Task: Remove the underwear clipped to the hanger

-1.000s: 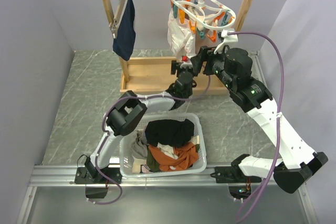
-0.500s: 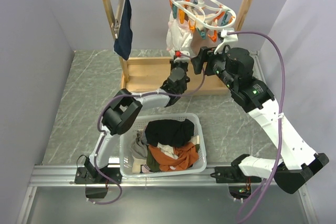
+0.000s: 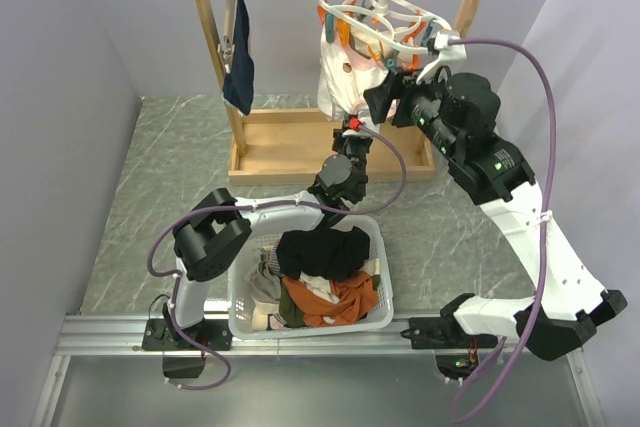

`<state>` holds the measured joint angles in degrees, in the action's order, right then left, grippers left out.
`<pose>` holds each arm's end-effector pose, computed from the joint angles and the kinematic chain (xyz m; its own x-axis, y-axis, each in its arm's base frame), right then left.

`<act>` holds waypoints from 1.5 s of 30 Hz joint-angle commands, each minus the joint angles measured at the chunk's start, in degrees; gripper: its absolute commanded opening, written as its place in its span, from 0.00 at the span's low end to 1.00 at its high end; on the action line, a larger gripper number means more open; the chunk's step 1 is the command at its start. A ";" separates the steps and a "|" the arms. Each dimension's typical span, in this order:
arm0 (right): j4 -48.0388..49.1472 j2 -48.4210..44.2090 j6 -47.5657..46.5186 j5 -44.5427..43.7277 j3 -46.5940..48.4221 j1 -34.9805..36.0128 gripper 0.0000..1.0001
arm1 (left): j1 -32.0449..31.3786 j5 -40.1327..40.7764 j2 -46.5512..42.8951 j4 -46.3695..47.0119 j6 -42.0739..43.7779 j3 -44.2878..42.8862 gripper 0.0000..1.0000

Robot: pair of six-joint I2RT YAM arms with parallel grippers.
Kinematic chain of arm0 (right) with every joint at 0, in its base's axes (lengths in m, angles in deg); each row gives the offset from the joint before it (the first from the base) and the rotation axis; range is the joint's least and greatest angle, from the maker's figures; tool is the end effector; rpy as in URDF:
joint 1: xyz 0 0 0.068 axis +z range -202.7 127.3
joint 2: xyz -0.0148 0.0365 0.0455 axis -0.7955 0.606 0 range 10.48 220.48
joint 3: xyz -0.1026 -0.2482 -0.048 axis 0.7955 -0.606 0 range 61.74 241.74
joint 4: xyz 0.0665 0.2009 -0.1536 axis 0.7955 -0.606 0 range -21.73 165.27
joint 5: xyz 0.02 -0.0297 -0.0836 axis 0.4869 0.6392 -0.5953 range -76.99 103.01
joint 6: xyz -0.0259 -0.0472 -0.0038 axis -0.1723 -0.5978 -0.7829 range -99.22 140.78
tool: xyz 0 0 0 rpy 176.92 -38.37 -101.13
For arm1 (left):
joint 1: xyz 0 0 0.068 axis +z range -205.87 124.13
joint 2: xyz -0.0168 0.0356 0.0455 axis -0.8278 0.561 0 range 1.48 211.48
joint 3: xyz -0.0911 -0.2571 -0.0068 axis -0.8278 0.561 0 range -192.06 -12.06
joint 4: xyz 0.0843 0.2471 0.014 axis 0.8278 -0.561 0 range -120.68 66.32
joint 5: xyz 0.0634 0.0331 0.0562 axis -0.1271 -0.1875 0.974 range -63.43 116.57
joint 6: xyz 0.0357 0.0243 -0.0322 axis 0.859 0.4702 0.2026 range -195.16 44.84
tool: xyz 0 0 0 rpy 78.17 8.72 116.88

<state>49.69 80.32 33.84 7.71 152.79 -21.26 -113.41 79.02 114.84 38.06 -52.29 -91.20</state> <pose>0.2108 0.1251 0.4975 -0.1629 0.1640 -0.9729 -0.4147 0.8834 0.2183 0.2632 -0.3612 0.3120 0.2815 -0.0015 -0.9595 0.0296 0.9995 0.0072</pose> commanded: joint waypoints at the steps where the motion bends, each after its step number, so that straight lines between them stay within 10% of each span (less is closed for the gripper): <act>1: -2.70 3.26 1.44 -1.11 5.80 -0.33 0.76 | -1.52 1.34 -2.18 4.70 4.72 0.12 0.00; 45: -6.06 18.13 -5.85 -10.70 24.09 -4.28 0.78 | -7.59 0.46 -14.66 8.40 15.19 8.03 0.00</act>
<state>41.03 100.52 28.73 -2.41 175.85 -24.27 -120.41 80.39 103.47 43.50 -37.97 -83.46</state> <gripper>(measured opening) 0.776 0.030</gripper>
